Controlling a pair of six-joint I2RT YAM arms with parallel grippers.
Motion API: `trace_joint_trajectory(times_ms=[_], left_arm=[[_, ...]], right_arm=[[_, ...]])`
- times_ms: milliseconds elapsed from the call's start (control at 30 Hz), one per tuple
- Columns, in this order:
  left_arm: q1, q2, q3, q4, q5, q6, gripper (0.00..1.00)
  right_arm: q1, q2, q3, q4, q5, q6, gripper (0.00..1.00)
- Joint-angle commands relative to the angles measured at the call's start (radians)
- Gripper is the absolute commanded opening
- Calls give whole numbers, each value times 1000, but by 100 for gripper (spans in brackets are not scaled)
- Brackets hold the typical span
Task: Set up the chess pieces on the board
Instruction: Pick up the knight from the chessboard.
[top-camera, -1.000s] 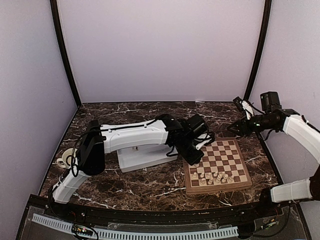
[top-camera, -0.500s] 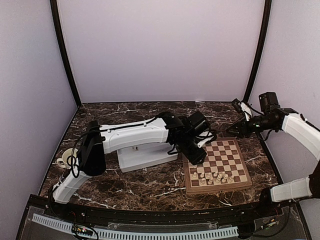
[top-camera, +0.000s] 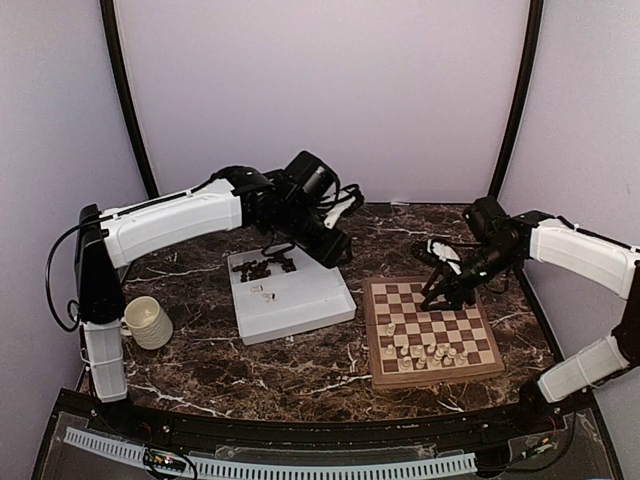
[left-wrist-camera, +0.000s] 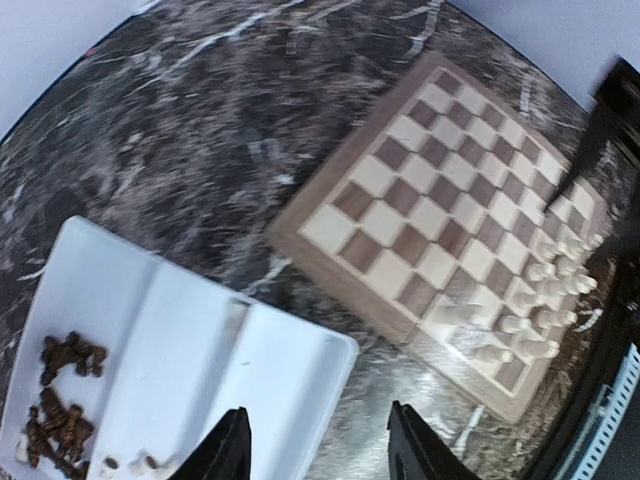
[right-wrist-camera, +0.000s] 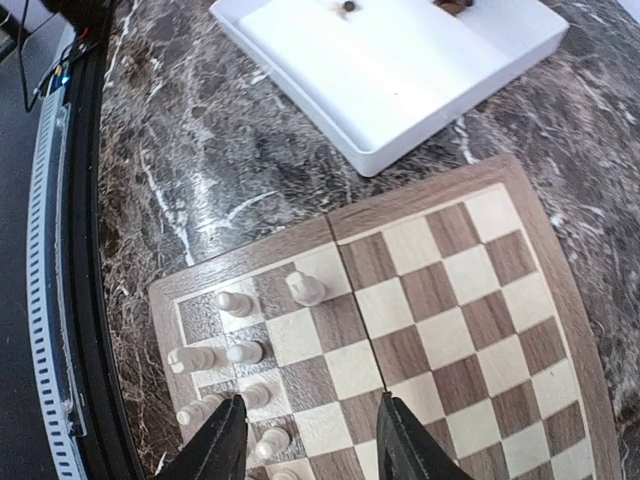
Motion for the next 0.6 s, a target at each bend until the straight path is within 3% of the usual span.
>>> trace_joint_trajectory(times_ms=[0,267,567], left_arm=[[98,-94,-180,100,-31,-32,49],[261,-217,-505,376,27,-76,48],[273,-223,-492,351,76,-79,47]], right_arm=[[109,71,60,-9,78,-59,46],[245,197,119,29,200,-34,45],[289,293,157,41,231,-23,42]])
